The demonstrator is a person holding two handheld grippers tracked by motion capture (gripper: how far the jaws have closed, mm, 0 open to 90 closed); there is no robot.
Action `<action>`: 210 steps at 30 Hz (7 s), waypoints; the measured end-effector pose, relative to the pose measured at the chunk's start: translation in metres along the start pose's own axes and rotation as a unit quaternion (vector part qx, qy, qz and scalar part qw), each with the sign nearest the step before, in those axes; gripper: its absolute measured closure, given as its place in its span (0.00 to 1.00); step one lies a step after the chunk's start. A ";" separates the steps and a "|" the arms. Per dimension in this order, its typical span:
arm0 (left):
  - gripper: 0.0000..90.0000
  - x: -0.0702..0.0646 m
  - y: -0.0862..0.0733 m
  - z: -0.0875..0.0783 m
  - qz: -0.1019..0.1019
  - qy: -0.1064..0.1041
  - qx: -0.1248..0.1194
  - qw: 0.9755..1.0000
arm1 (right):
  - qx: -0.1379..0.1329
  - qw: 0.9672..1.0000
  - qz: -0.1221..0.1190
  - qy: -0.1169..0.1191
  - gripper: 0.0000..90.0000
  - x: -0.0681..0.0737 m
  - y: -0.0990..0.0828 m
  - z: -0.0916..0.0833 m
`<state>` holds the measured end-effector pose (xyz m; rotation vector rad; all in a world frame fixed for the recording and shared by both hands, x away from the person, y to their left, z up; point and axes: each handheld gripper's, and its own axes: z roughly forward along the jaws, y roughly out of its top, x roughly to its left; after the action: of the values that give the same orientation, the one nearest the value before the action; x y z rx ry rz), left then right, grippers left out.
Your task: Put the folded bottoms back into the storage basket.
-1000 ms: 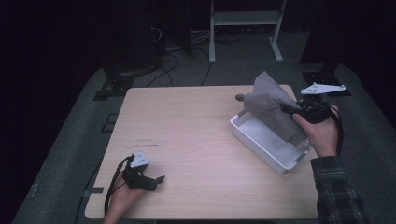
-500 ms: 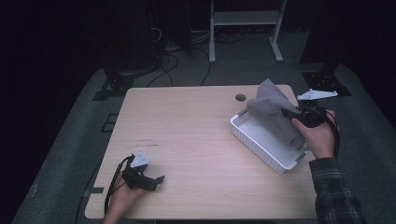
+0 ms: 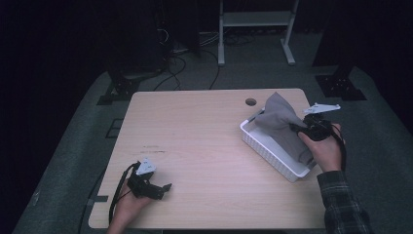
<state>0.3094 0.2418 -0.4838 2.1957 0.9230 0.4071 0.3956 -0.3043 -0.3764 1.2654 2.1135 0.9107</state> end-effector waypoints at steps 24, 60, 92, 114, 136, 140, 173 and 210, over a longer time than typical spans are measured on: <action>0.00 0.000 0.000 0.000 0.000 0.000 0.000 1.000 | 0.043 0.998 0.035 0.033 0.74 0.011 -0.019 0.022; 0.00 0.000 0.000 0.000 0.003 0.001 0.001 1.000 | 0.038 0.998 0.009 0.058 0.60 0.013 -0.011 0.005; 0.00 0.000 0.000 0.000 0.001 0.000 0.001 1.000 | 0.070 0.995 0.071 0.005 0.89 -0.065 -0.038 0.005; 0.00 0.000 0.000 0.000 0.003 0.000 0.001 1.000 | 0.080 0.994 0.042 0.056 0.92 -0.009 -0.027 0.010; 0.00 0.000 0.000 0.000 0.001 0.000 0.000 1.000 | 0.059 0.995 0.033 0.079 0.99 0.007 -0.044 -0.007; 0.00 0.000 0.000 0.000 0.001 0.000 0.000 1.000 | 0.058 0.994 0.033 0.087 0.99 0.009 -0.050 -0.009; 0.00 0.001 0.000 0.000 0.002 0.000 0.000 1.000 | 0.015 0.993 -0.010 0.116 0.65 0.054 -0.057 -0.003; 0.00 0.000 0.000 0.000 0.005 -0.004 0.000 1.000 | 0.053 0.998 0.041 -0.002 0.14 0.020 -0.101 0.038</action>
<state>0.3092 0.2425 -0.4837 2.2015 0.9095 0.4026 0.3577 -0.3101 -0.4796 1.4148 2.1469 0.8382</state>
